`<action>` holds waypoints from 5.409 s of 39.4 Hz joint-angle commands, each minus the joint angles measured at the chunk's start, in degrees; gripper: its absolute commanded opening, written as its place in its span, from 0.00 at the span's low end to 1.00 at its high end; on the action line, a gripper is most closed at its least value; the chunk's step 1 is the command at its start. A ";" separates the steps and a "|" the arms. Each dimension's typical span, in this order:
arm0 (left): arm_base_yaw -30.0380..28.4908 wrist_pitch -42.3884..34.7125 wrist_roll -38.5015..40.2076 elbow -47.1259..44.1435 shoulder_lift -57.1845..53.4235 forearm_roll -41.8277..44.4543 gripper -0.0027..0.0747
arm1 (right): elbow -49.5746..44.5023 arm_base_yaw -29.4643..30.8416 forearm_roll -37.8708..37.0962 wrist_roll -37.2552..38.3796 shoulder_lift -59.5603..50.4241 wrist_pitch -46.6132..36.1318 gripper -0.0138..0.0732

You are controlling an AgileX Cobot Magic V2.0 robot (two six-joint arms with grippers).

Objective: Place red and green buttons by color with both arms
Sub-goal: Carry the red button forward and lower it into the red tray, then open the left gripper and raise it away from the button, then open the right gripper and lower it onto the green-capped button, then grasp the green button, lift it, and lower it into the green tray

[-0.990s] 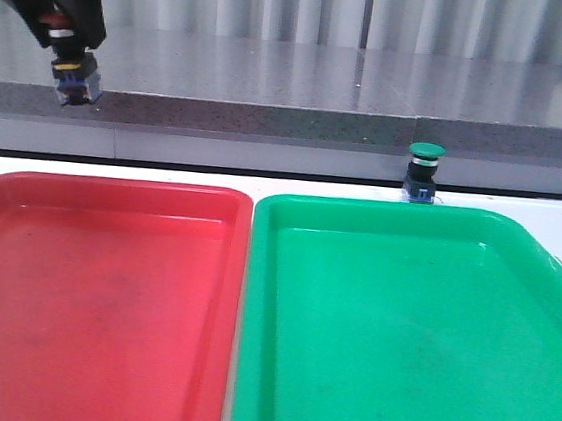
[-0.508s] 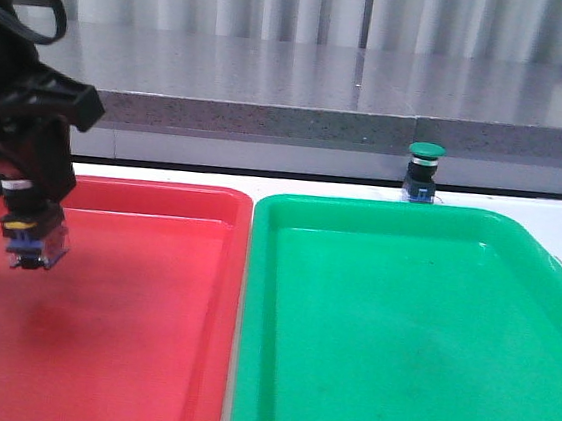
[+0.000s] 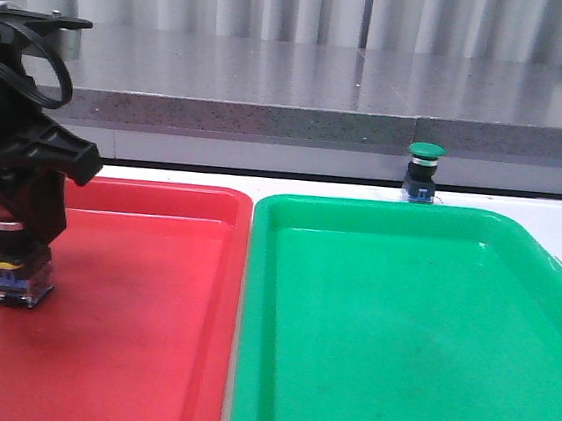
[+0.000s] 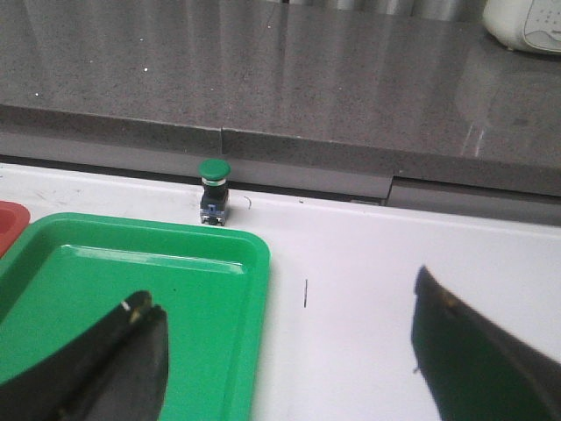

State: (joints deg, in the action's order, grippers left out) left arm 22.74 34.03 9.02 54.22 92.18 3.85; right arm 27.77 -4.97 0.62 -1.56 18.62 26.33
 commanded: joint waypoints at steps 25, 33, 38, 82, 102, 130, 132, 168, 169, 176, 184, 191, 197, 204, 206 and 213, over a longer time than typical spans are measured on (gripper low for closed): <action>0.47 1.29 0.60 3.71 -11.21 -1.07 0.52 | 2.01 0.23 -0.14 -0.11 0.93 -4.09 0.83; -3.19 0.02 0.60 3.71 -17.27 0.27 0.13 | 2.01 0.23 -0.14 -0.11 0.93 -4.09 0.83; -7.38 0.46 0.60 3.71 -21.66 0.14 0.01 | 2.01 0.23 -0.14 -0.11 0.93 -4.09 0.83; -12.60 -12.74 0.60 -29.87 -89.98 -2.48 0.01 | 2.01 0.23 -0.14 -0.11 0.93 -4.09 0.83; -12.60 -12.74 0.60 -29.87 -89.98 -2.48 0.01 | 2.38 0.23 -0.14 -0.11 2.87 -12.62 0.83; -12.60 -12.74 0.60 -29.87 -89.98 -2.48 0.01 | 38.70 -2.67 0.01 2.15 62.88 -5.85 0.83; -12.60 -12.74 0.60 -29.87 -89.98 -2.48 0.01 | 40.85 -3.54 0.01 3.07 65.68 -5.77 0.83; -12.60 -12.74 0.60 -29.87 -89.98 -2.48 0.01 | 78.46 -6.17 0.60 10.04 102.19 10.75 0.83; -12.60 -12.74 0.60 -29.87 -89.98 -2.48 0.01 | 78.70 -6.17 0.73 10.04 102.46 10.75 0.83; -12.60 -12.74 0.60 -29.87 -89.98 -2.48 0.01 | 79.46 -6.17 1.19 10.11 104.20 10.37 0.74; -12.60 -12.74 0.60 -29.87 -89.98 -2.48 0.01 | 79.46 -6.17 1.29 10.06 104.26 9.24 0.43; -12.60 -12.74 0.60 -29.87 -89.98 -2.48 0.01 | 79.46 -6.17 1.43 10.06 103.47 9.22 0.35; -12.60 -12.74 0.60 -29.87 -89.98 -2.48 0.01 | 79.46 -6.17 1.43 10.06 100.70 9.66 0.35; -12.60 -12.74 0.60 -29.87 -89.98 -2.48 0.01 | 79.46 -6.17 1.43 10.02 95.39 10.55 0.35; -12.60 -12.74 0.60 -29.87 -89.98 -2.48 0.01 | 79.39 -6.17 1.38 9.75 93.84 11.52 0.35; -12.60 -12.74 0.60 -29.87 -89.98 -2.48 0.01 | 76.12 -6.17 0.78 9.35 87.56 12.58 0.35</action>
State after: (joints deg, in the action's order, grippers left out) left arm 10.12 25.83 9.06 22.97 1.44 1.35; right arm 104.23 -10.96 1.93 8.40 112.99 41.39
